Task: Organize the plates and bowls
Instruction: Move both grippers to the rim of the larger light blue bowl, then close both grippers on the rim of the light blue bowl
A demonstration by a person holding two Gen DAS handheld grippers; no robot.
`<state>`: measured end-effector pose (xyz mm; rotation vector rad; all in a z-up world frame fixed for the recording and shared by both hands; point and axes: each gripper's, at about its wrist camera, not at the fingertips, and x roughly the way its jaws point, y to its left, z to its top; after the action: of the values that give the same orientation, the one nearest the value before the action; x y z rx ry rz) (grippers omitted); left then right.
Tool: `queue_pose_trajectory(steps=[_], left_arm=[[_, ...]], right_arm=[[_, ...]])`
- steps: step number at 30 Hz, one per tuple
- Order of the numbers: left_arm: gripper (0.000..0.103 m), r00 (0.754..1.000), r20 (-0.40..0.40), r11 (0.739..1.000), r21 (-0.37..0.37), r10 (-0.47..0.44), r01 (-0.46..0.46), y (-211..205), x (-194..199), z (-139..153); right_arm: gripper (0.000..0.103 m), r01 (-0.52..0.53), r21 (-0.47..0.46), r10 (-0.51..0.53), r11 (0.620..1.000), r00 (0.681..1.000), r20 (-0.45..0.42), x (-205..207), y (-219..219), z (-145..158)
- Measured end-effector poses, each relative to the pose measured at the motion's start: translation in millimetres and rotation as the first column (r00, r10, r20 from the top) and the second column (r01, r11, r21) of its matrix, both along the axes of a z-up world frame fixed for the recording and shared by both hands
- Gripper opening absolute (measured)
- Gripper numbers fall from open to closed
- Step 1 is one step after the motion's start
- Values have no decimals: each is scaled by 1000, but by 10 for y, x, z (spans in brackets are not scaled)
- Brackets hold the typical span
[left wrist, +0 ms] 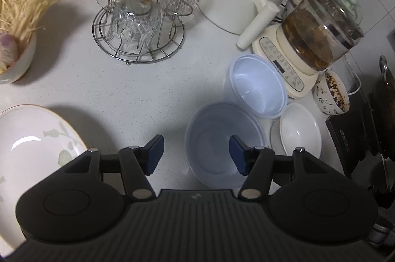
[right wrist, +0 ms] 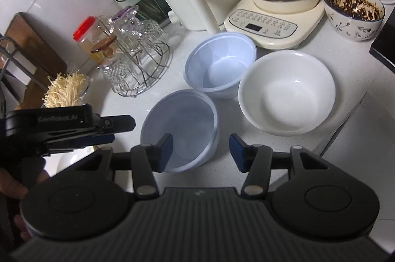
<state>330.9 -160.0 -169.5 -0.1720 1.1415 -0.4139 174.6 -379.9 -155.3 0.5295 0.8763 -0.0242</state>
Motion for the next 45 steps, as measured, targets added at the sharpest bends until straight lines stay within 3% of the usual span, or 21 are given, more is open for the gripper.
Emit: queue_pose_trajectory(steps=[12,16,21,24,30,40,45], left_arm=[[51,998,-60,999,-32,-23,21,-70,247,-247],[43,995,-91,999,-37,-35,32,-92,296,-339],[22,993,-110,998,-45,-46,41,-100,319,-458],[18,994,-98,998,-40,-56,52,-107,303,-459],[16,996,-68,998,-35,-50,48,-53,237,-333],[17,997,-40,998,-9,59,-60,326,99,-200],[17,998,-11,998,21,64,-63,383,107,-157]], right_arm=[[52,11,27,-10,1000,999,-49,189,1,-156],[40,17,37,-14,999,998,-65,250,-3,-214],[20,25,53,-20,998,996,-91,294,-22,-297],[16,26,51,-20,998,995,-101,286,-18,-321],[15,8,51,-4,999,997,-73,272,-17,-252],[15,-106,46,107,993,994,-22,434,218,-133],[15,-133,37,134,990,991,-27,510,336,-139]])
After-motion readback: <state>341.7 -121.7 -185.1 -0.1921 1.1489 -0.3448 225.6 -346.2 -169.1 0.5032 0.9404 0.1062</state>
